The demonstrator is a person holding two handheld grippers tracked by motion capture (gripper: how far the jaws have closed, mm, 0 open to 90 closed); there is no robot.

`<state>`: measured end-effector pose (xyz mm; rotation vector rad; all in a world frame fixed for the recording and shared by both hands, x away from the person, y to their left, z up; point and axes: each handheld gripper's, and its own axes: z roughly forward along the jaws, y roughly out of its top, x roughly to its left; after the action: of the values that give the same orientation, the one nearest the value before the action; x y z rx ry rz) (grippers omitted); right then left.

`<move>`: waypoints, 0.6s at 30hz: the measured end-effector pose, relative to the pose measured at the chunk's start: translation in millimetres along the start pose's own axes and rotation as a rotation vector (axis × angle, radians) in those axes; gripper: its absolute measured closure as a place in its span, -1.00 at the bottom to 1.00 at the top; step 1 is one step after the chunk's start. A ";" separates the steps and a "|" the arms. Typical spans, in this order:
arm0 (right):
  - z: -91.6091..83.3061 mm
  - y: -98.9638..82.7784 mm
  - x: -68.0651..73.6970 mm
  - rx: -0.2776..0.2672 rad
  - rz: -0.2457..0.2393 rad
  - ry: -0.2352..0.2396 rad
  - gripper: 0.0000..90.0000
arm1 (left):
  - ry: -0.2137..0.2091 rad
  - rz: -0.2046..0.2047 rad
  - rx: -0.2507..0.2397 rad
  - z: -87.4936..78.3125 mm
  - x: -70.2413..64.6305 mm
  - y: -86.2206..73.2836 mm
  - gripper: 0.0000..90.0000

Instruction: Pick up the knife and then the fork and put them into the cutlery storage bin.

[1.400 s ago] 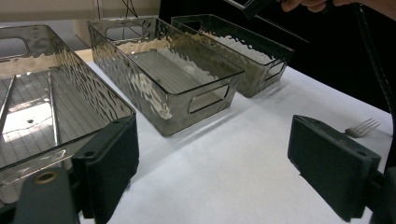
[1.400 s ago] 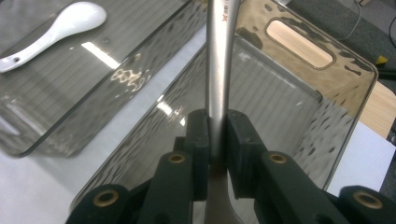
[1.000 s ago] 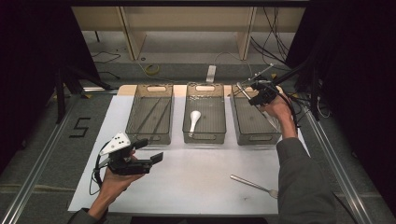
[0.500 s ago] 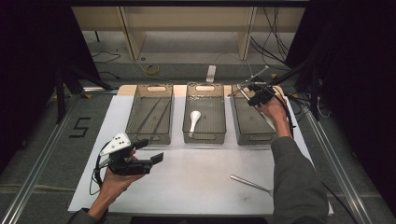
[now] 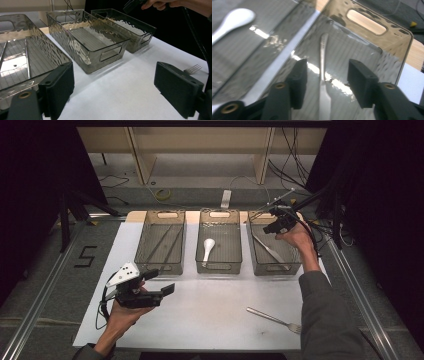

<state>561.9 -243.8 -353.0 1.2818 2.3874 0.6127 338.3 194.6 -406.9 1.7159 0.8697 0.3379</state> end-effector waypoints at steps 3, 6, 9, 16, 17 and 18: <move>-12.5 -4.9 6.2 -0.031 -0.019 0.036 -0.07 | 0.001 -0.001 0.000 0.0 0.3 -0.1 -0.65; -26.6 -12.8 17.2 -0.039 -0.067 0.048 -0.19 | 0.002 -0.002 0.000 -0.2 0.3 -0.1 -0.65; -40.2 -21.5 27.2 -0.049 -0.107 0.087 -0.25 | 0.005 -0.002 0.000 -0.5 0.5 -0.1 -0.65; -60.8 -54.4 57.2 -0.048 -0.168 0.142 -0.36 | 0.007 0.002 -0.003 -1.4 0.4 0.2 -0.65; -63.2 -59.9 60.8 -0.046 -0.179 0.154 -0.36 | 0.007 0.002 -0.004 -1.5 0.5 0.2 -0.65; -64.5 -65.4 64.1 -0.055 -0.198 0.163 -0.36 | 0.006 -0.003 -0.004 -1.4 0.4 0.1 -0.65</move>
<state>451.0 -235.0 -340.4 0.9913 2.5692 0.7423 337.8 195.9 -406.4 1.7102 0.8753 0.3433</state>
